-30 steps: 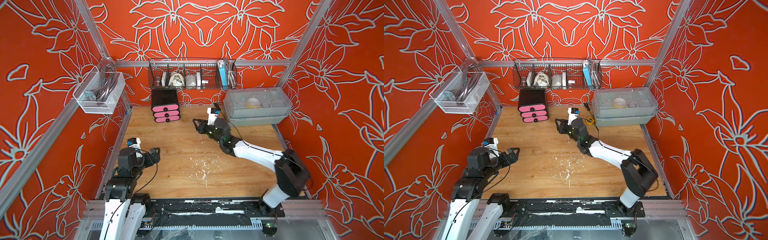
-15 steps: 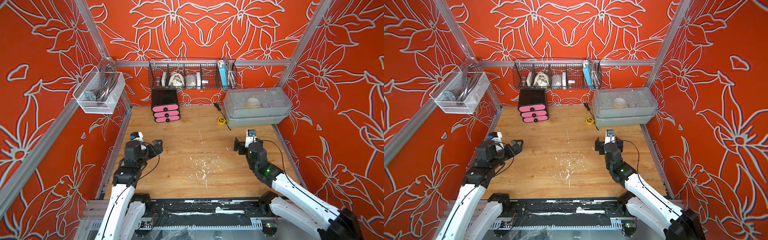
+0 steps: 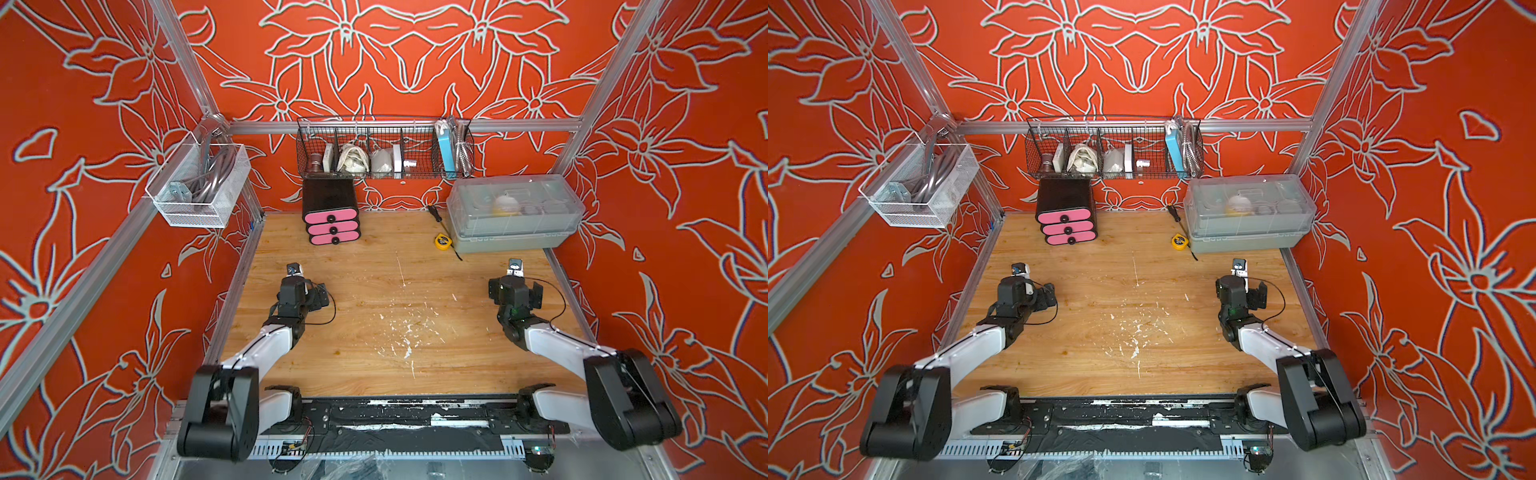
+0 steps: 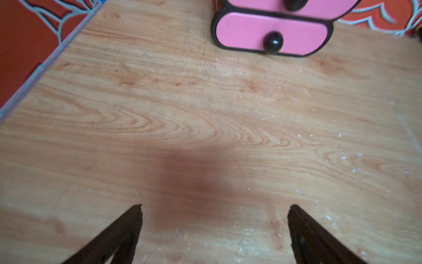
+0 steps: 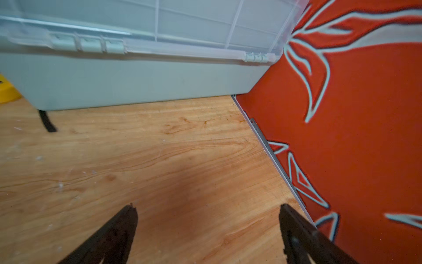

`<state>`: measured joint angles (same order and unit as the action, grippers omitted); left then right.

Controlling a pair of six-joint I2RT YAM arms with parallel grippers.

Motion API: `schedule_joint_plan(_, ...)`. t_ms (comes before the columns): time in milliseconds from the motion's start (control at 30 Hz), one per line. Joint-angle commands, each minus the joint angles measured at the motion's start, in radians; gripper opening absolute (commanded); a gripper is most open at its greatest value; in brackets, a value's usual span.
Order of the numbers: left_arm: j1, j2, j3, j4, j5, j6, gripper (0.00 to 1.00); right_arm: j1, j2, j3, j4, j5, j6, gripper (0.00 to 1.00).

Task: Place the cookies into the drawer by color
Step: Reset both arms

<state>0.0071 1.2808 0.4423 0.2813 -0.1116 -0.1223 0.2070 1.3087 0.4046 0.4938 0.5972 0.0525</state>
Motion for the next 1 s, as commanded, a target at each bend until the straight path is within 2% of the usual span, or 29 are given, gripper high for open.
schedule_joint_plan(0, 0.001, 0.107, 0.038, 0.198, -0.009, 0.1, 0.98, -0.049, 0.094, 0.016, 0.137, -0.074, -0.026, 1.0)
schedule_joint_plan(33, 0.001, 0.14, 0.054, 0.194, -0.008, 0.1, 0.98, -0.061, 0.125, 0.02, 0.194, -0.098, -0.044, 1.0)
schedule_joint_plan(67, 0.0, 0.156, 0.057, 0.205, 0.001, 0.107, 0.98, -0.067, 0.098, 0.042, 0.085, -0.111, -0.014, 1.0)
schedule_joint_plan(100, 0.001, 0.141, 0.06, 0.172, 0.035, 0.117, 0.98, -0.084, 0.092, 0.003, 0.151, -0.156, -0.014, 1.0)
schedule_joint_plan(200, 0.016, 0.101, -0.068, 0.348, 0.13, 0.134, 0.98, -0.092, 0.063, -0.085, 0.278, -0.253, -0.043, 1.0)
schedule_joint_plan(233, 0.036, 0.117, -0.122, 0.447, 0.156, 0.12, 0.98, -0.099, 0.089, -0.11, 0.332, -0.284, -0.044, 1.0)
schedule_joint_plan(267, 0.055, 0.15, -0.149, 0.555, 0.179, 0.103, 0.98, -0.101, 0.148, -0.128, 0.469, -0.279, -0.061, 1.0)
schedule_joint_plan(300, 0.063, 0.137, -0.139, 0.528, 0.191, 0.102, 0.98, -0.099, 0.141, -0.112, 0.431, -0.276, -0.058, 1.0)
schedule_joint_plan(333, 0.062, 0.12, -0.124, 0.453, 0.188, 0.106, 0.98, -0.11, 0.089, -0.09, 0.291, -0.291, -0.03, 1.0)
schedule_joint_plan(367, 0.062, 0.141, -0.142, 0.528, 0.186, 0.104, 0.98, -0.122, 0.115, -0.101, 0.361, -0.299, -0.031, 1.0)
schedule_joint_plan(400, 0.062, 0.14, -0.14, 0.532, 0.186, 0.104, 0.98, -0.117, 0.138, -0.114, 0.426, -0.287, -0.042, 1.0)
schedule_joint_plan(433, 0.062, 0.118, -0.125, 0.463, 0.185, 0.107, 0.98, -0.115, 0.108, -0.1, 0.34, -0.284, -0.03, 1.0)
schedule_joint_plan(500, 0.06, 0.135, -0.14, 0.519, 0.184, 0.105, 0.98, -0.121, 0.098, -0.081, 0.301, -0.284, -0.027, 1.0)
schedule_joint_plan(533, 0.061, 0.12, -0.129, 0.479, 0.185, 0.107, 0.98, -0.121, 0.093, -0.087, 0.307, -0.286, -0.025, 1.0)
schedule_joint_plan(967, 0.059, 0.124, -0.128, 0.48, 0.184, 0.108, 0.98, -0.12, 0.098, -0.081, 0.299, -0.284, -0.026, 1.0)
